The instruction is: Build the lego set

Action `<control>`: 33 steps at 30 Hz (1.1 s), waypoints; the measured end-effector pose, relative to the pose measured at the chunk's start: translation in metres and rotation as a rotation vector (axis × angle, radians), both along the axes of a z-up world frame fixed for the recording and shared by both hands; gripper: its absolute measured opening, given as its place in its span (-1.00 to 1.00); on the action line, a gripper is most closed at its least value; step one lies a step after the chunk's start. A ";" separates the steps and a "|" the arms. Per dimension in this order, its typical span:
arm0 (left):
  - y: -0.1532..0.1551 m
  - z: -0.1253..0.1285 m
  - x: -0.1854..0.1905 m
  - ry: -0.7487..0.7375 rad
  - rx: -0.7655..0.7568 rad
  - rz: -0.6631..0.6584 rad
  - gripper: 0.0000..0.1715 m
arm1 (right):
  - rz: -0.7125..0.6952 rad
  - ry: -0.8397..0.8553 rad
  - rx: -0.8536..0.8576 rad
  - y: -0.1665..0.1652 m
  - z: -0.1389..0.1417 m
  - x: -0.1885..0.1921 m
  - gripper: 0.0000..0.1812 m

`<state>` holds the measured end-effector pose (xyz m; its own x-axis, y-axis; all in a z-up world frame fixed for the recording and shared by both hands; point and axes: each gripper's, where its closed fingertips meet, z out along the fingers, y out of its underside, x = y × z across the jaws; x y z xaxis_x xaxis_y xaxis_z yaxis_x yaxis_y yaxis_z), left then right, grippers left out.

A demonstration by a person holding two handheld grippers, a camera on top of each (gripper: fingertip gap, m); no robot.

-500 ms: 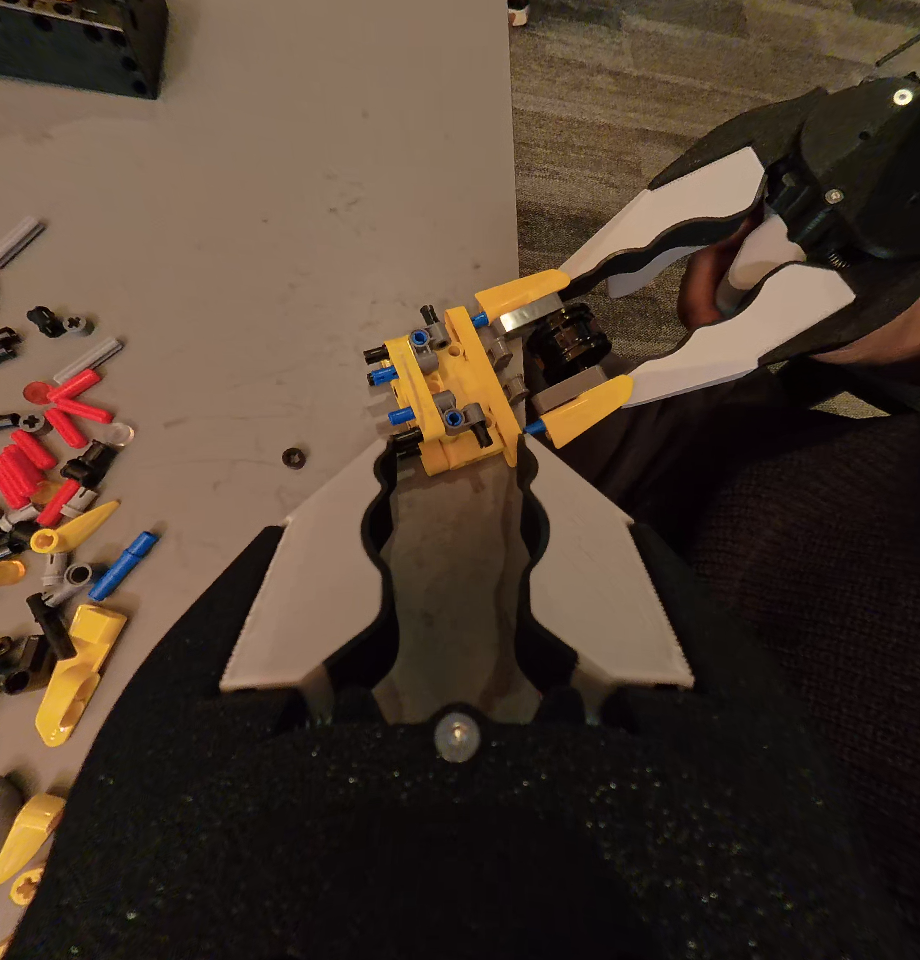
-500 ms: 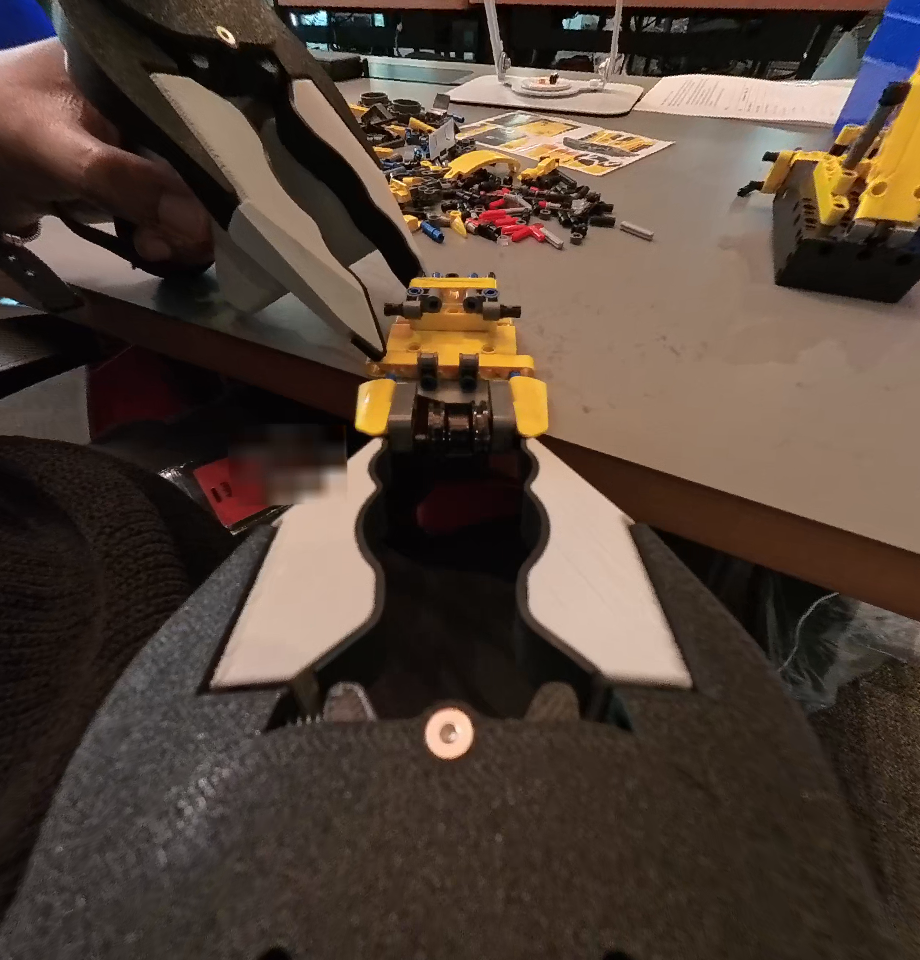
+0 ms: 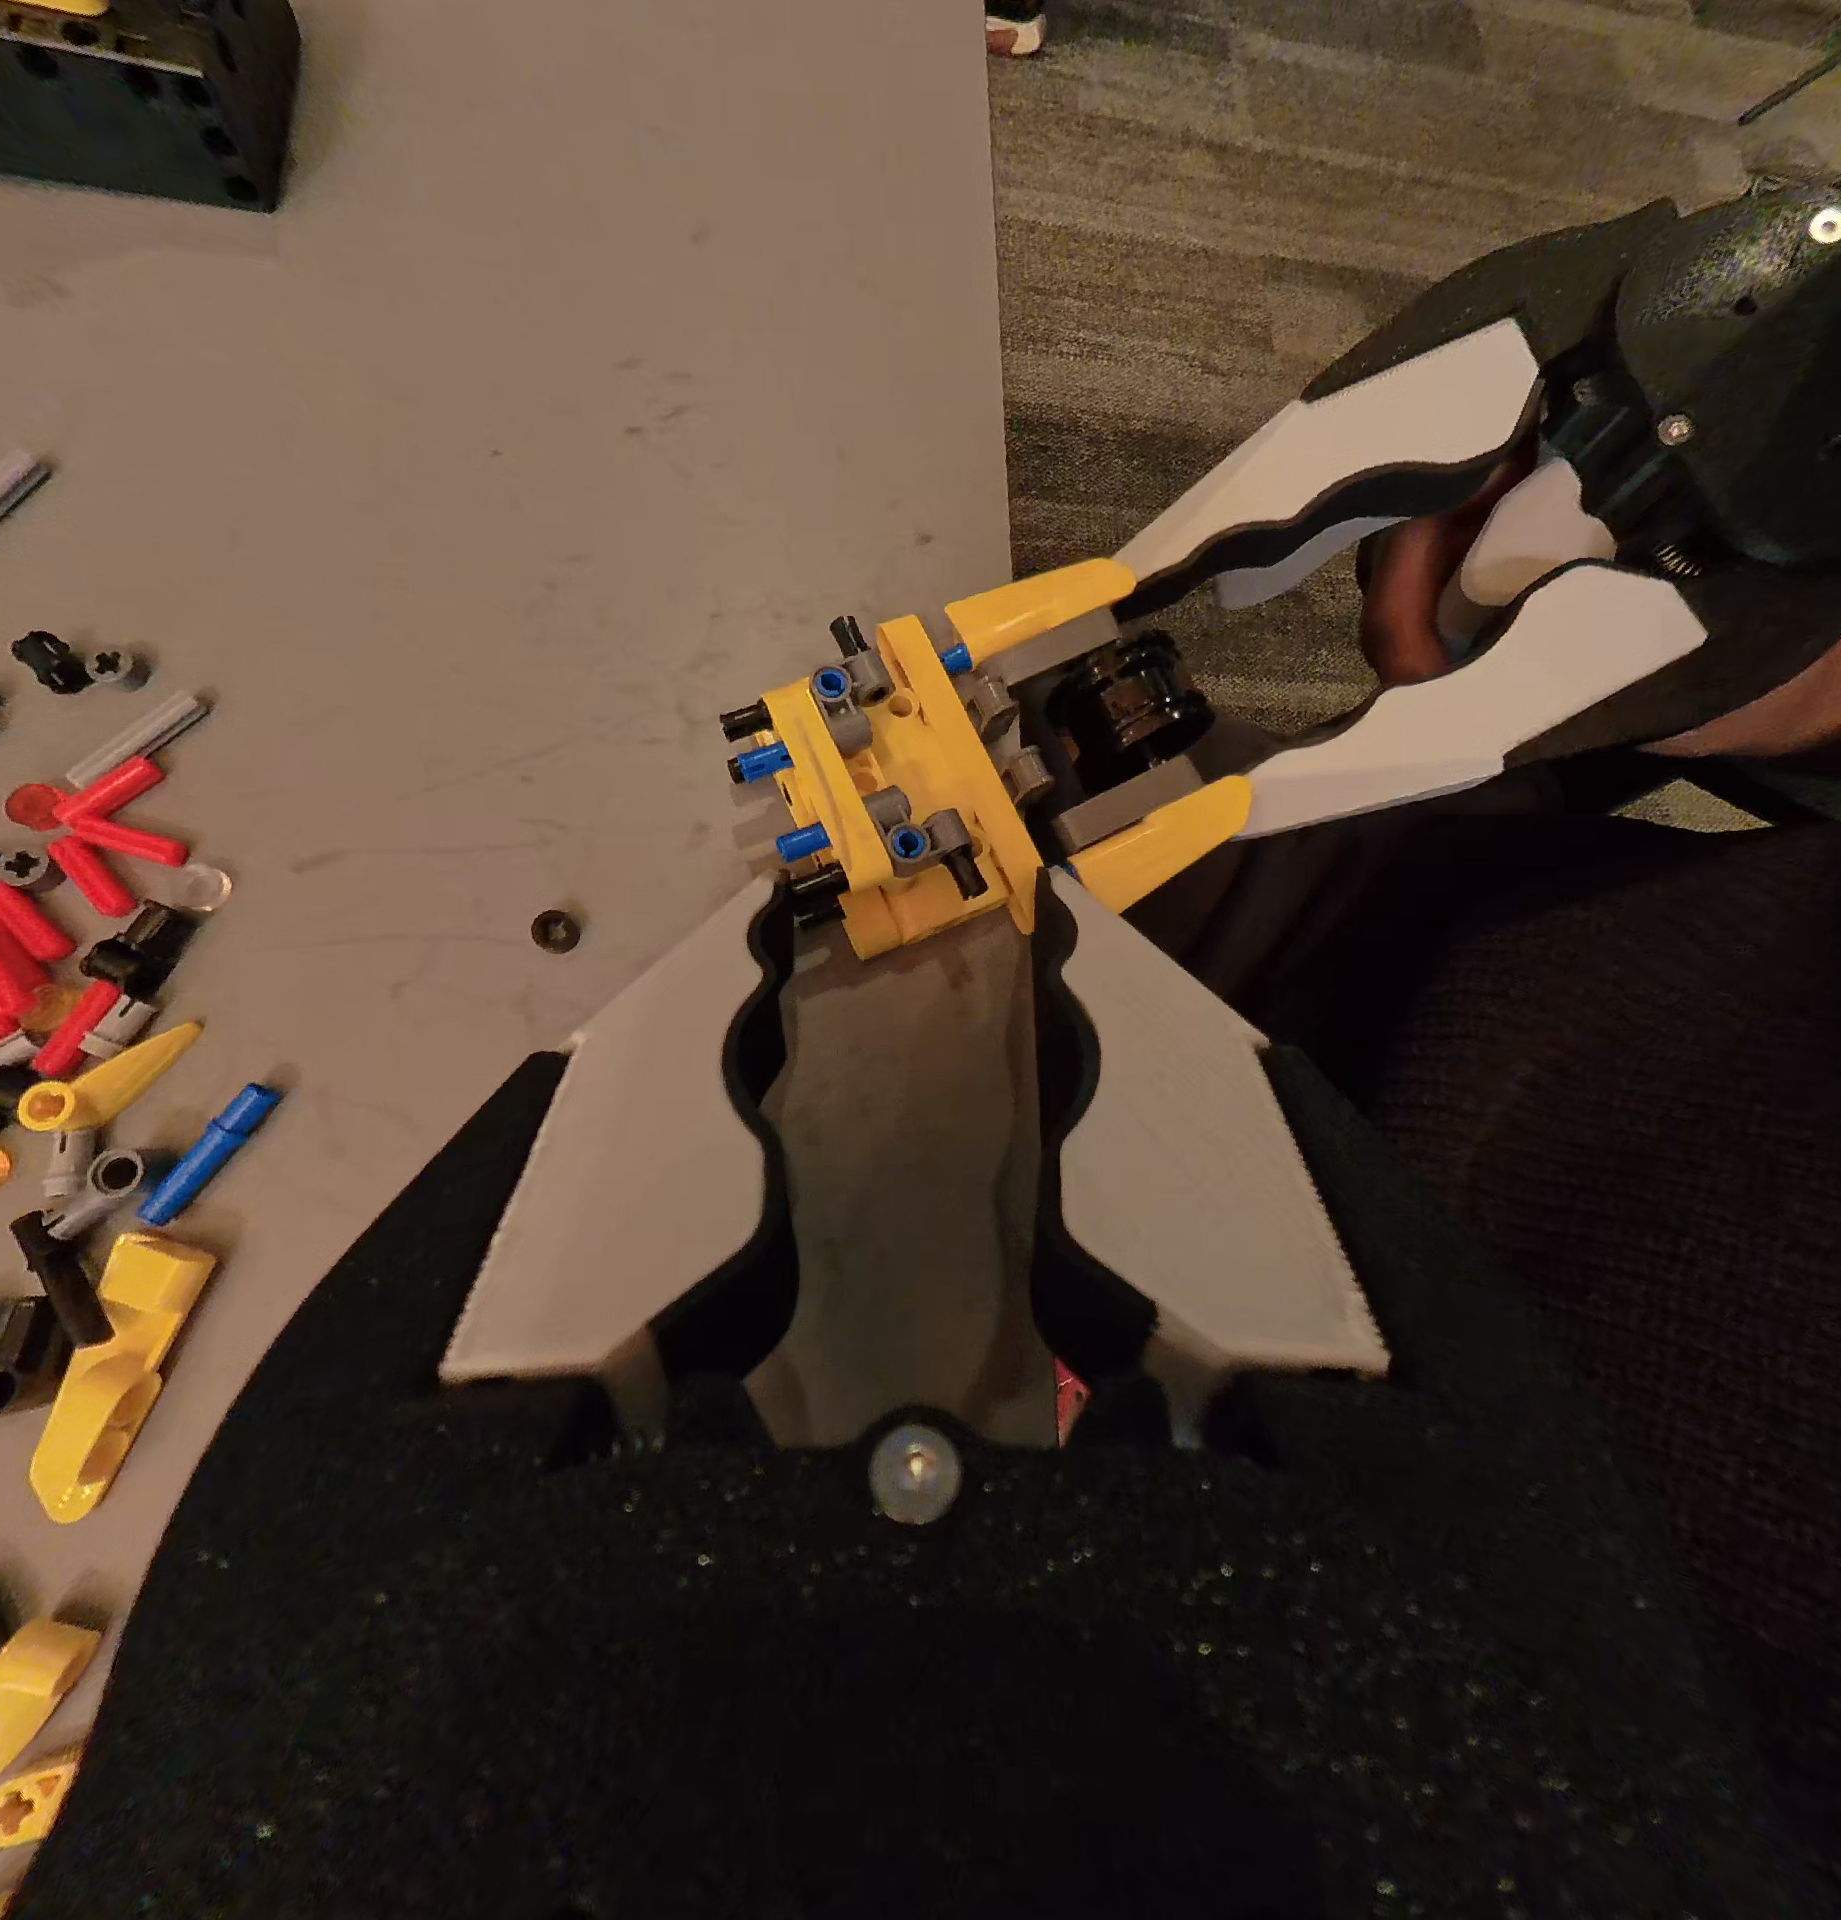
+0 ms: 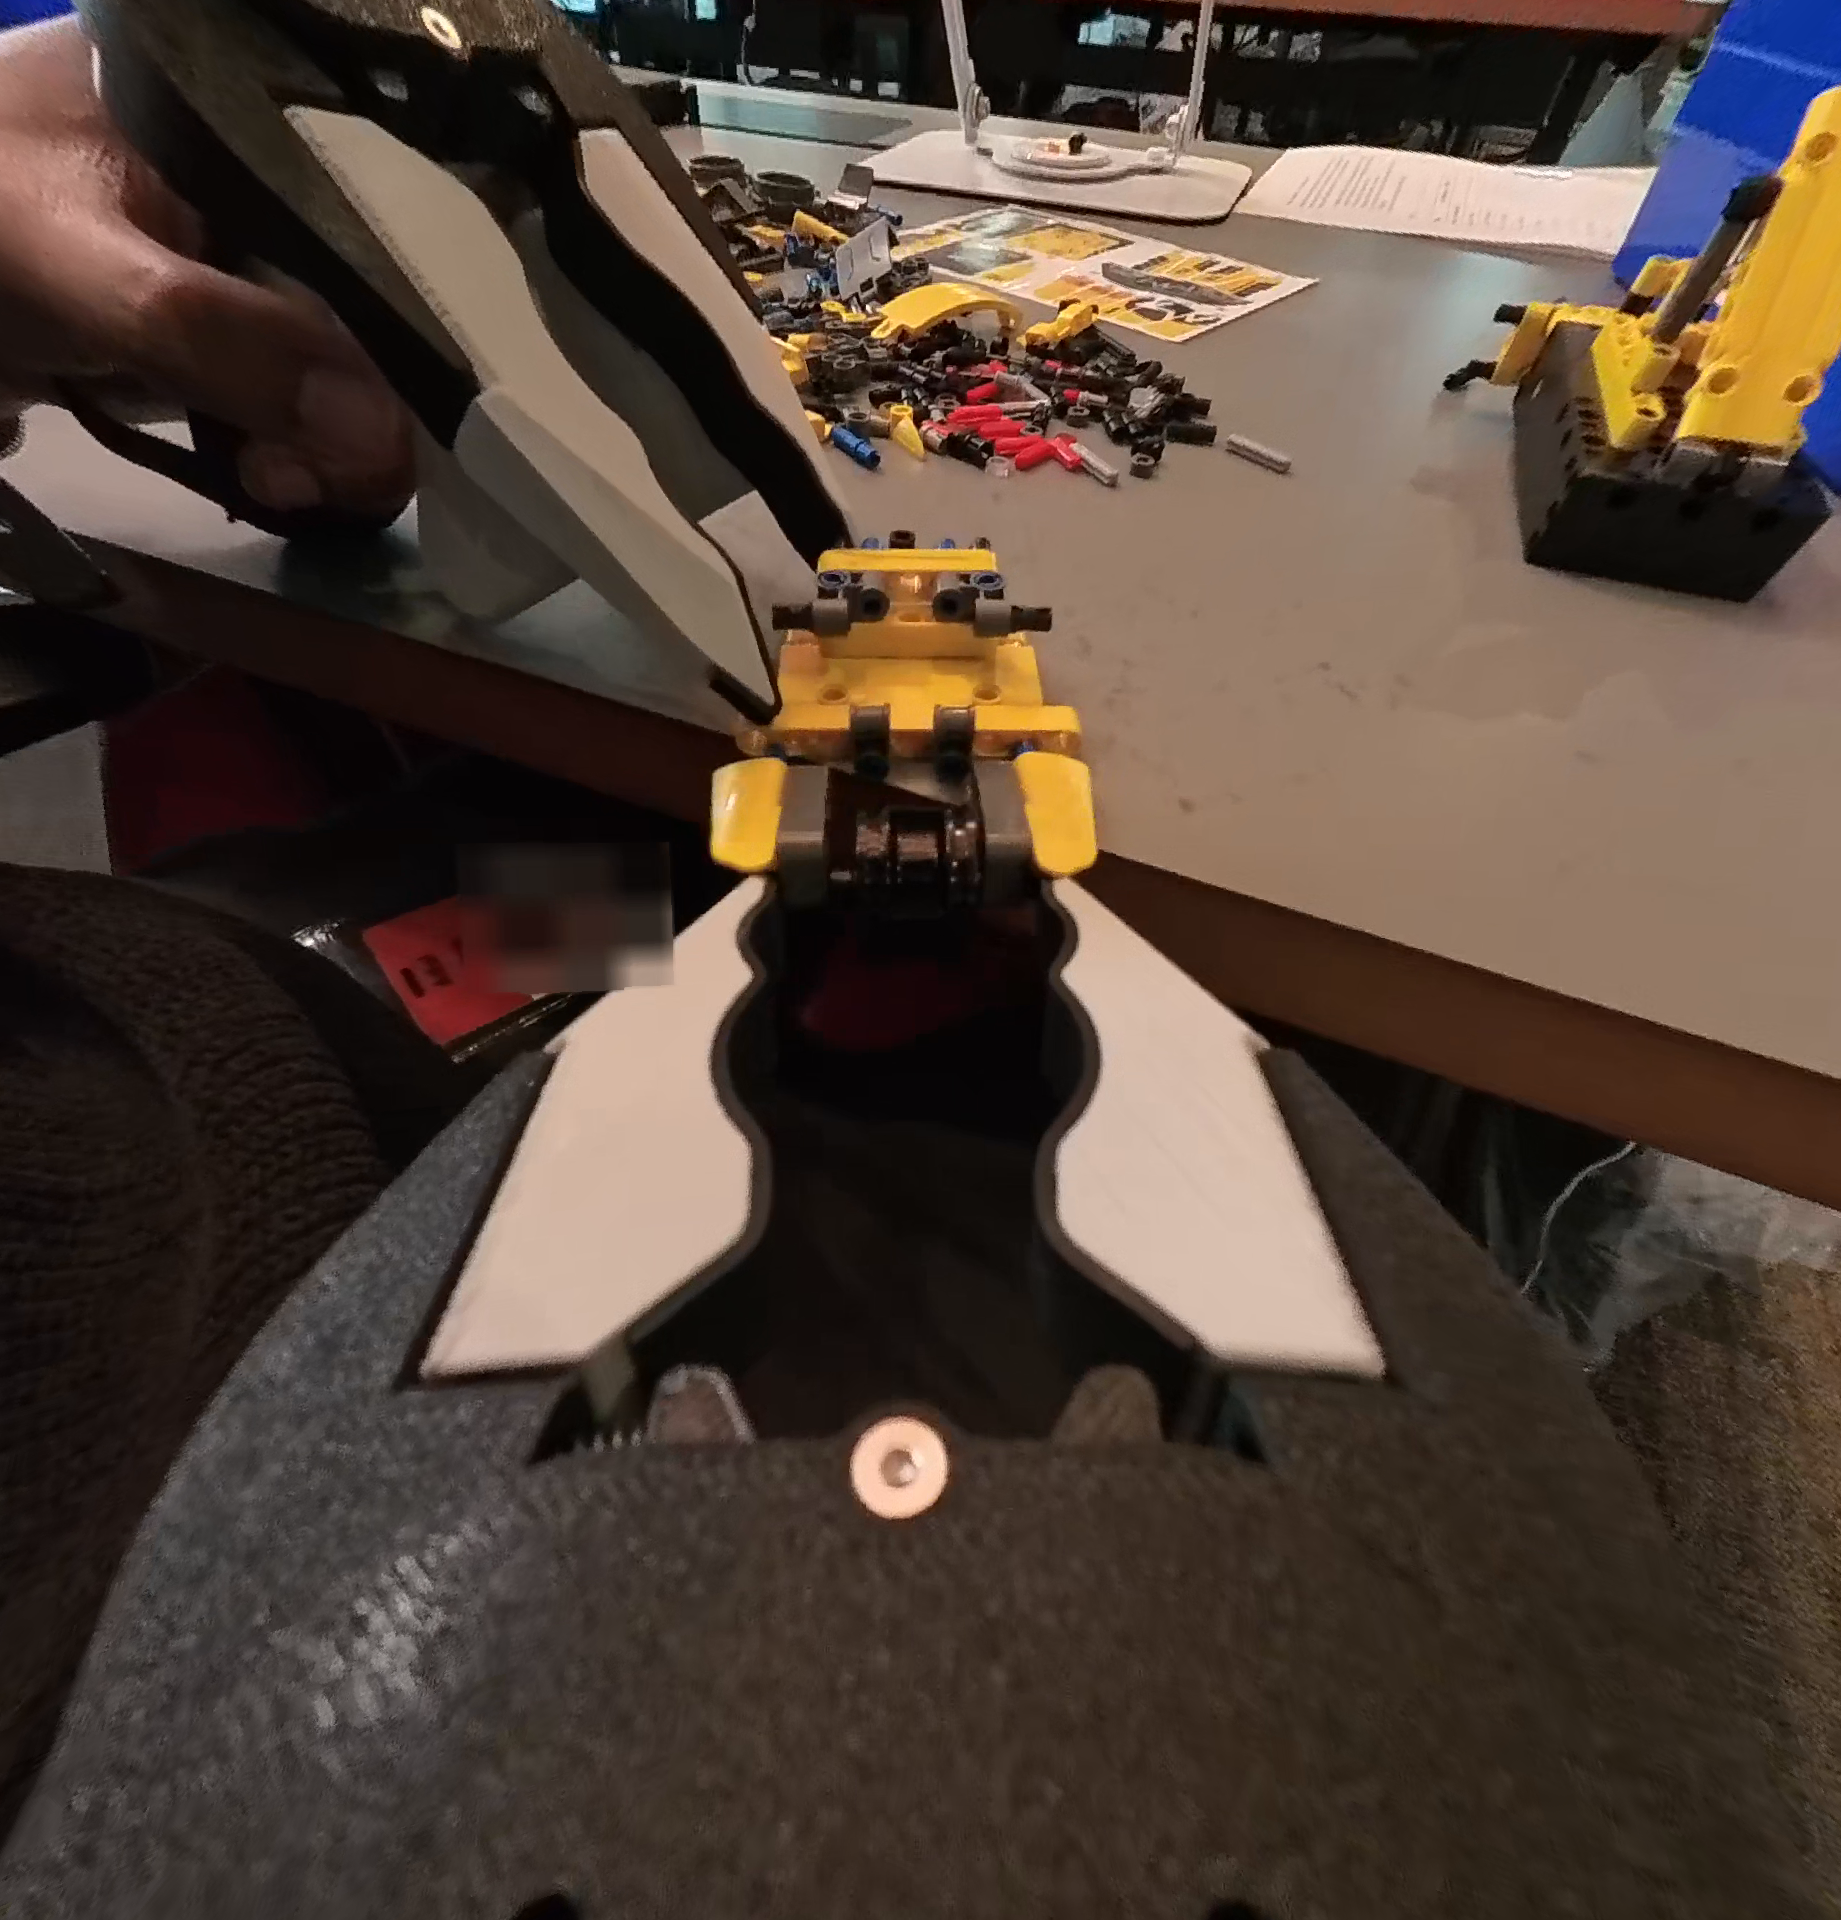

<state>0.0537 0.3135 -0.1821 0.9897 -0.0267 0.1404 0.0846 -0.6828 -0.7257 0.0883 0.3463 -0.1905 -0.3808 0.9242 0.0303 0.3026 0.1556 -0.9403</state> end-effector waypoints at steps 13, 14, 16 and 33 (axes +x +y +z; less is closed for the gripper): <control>0.000 0.000 -0.001 0.006 -0.003 -0.018 -0.48 | -0.009 -0.004 -0.012 0.000 -0.002 -0.001 -0.48; 0.000 0.000 -0.001 0.004 -0.004 -0.017 -0.48 | -0.010 -0.006 -0.016 0.000 -0.002 -0.001 -0.48; 0.000 0.000 -0.001 0.002 -0.003 -0.015 -0.49 | -0.010 -0.011 -0.026 0.000 -0.002 -0.001 -0.47; 0.000 0.000 -0.004 -0.022 0.001 0.004 -0.54 | -0.041 0.045 -0.297 0.000 0.002 -0.003 -0.48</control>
